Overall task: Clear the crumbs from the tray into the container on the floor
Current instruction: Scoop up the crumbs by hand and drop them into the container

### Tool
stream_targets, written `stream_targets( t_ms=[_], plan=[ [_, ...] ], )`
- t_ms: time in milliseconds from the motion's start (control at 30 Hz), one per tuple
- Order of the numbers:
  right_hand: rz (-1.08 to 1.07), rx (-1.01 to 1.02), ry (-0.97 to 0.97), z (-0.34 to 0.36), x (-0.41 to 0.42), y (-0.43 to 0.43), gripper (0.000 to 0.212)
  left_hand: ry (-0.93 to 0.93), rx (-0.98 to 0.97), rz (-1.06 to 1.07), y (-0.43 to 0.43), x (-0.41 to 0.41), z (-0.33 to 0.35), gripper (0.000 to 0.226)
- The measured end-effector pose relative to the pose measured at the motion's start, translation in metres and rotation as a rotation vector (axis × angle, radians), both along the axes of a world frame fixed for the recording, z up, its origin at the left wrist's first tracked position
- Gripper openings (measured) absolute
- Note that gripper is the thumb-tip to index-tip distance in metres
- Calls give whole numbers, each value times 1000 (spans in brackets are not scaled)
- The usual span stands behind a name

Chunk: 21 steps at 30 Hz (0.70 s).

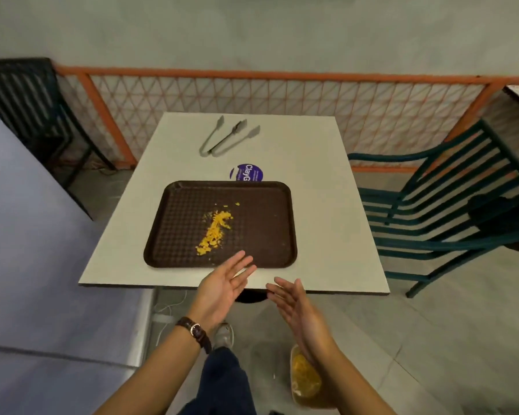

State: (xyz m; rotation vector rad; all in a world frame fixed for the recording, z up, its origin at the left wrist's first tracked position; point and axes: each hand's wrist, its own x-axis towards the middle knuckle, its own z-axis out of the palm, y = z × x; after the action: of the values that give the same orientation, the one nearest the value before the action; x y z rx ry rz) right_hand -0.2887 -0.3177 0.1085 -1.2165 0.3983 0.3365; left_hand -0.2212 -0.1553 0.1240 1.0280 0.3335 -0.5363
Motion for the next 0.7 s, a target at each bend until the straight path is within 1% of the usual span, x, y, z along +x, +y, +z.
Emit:
stream_targets(
  t_ms=[100, 233, 300, 433, 533, 667, 700],
  plan=[
    [40, -92, 10, -3, 45, 30, 36, 22, 26, 54, 31, 47, 3, 36],
    [67, -369, -35, -17, 100, 66, 25, 61, 38, 91, 71, 106, -1, 35],
    [80, -484, -53, -23, 125, 79, 28, 84, 29, 98, 87, 131, -5, 37],
    [68, -569, -61, -31, 169, 104, 37, 147, 37, 88, 106, 168, -18, 38],
    [82, -646, -175, -25, 197, 127, 45, 195, 74, 27, 106, 185, -28, 35],
    [200, -712, -386, -12, 219, 163, 55, 264, -1, -61, 96, 189, -22, 36],
    [250, -722, -433, -10, 220, 170, 58, 299, -18, -42, 95, 186, -19, 38]
  ],
)
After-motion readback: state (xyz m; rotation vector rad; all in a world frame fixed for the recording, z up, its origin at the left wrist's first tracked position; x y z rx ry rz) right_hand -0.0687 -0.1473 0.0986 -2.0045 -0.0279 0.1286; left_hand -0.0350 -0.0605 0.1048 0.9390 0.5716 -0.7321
